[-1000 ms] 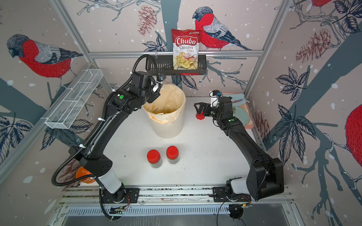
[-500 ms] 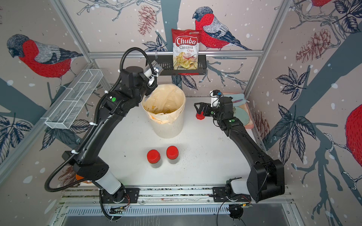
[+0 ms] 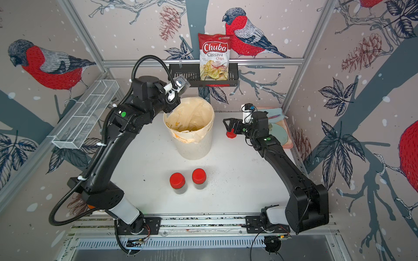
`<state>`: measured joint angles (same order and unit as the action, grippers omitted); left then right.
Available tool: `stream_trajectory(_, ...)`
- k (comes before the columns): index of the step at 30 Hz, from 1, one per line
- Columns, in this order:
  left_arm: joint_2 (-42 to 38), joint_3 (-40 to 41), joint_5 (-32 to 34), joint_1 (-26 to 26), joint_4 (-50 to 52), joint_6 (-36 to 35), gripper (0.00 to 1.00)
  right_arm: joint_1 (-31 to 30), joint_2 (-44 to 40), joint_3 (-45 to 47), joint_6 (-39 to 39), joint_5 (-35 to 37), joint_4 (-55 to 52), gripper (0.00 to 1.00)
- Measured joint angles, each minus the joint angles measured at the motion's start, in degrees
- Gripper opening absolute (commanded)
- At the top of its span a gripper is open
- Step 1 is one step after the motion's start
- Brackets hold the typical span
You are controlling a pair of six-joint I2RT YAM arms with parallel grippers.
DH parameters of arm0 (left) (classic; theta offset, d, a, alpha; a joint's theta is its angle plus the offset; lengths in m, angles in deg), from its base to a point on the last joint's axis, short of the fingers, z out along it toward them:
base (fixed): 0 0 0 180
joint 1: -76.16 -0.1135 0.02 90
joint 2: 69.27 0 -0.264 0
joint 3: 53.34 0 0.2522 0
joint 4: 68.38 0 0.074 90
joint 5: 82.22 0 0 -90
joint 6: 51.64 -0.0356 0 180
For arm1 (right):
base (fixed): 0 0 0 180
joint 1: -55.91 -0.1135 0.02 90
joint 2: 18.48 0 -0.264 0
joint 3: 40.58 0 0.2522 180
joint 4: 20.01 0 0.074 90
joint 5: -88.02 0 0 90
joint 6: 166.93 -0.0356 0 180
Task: Empty moldy tea leaves from jars
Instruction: Pour the moldy tea leaves from the jar into the trash bin.
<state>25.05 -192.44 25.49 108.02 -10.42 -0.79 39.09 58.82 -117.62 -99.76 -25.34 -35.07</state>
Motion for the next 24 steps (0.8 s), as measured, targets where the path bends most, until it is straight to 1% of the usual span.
stream_trajectory(4,-0.26,-0.09,-5.09,-0.63,3.19,3.21,0.49,-0.07,-0.83,-0.02,0.02,0.04,-0.72,0.99)
stream_trajectory(8,0.35,-0.13,-6.69,-1.73,6.21,5.73,0.48,-0.07,-1.92,0.7,0.04,0.02,-0.7,0.99)
stream_trajectory(14,4.72,-2.49,-7.08,-2.05,13.09,7.74,0.47,-0.17,-1.99,1.66,0.02,-0.02,-0.92,0.99)
stream_trajectory(18,7.13,-6.05,-6.49,-2.16,17.77,9.01,0.48,-0.28,-2.05,2.45,-0.02,-0.5,-0.92,1.0)
stream_trajectory(21,8.48,-8.83,-5.79,-2.16,19.65,10.49,0.48,-0.31,-2.05,2.58,-0.13,-0.83,-0.9,1.0)
stream_trajectory(24,9.49,-9.57,-5.42,-2.21,20.85,12.24,0.47,-0.44,-2.05,2.75,-1.07,-1.07,-0.9,0.99)
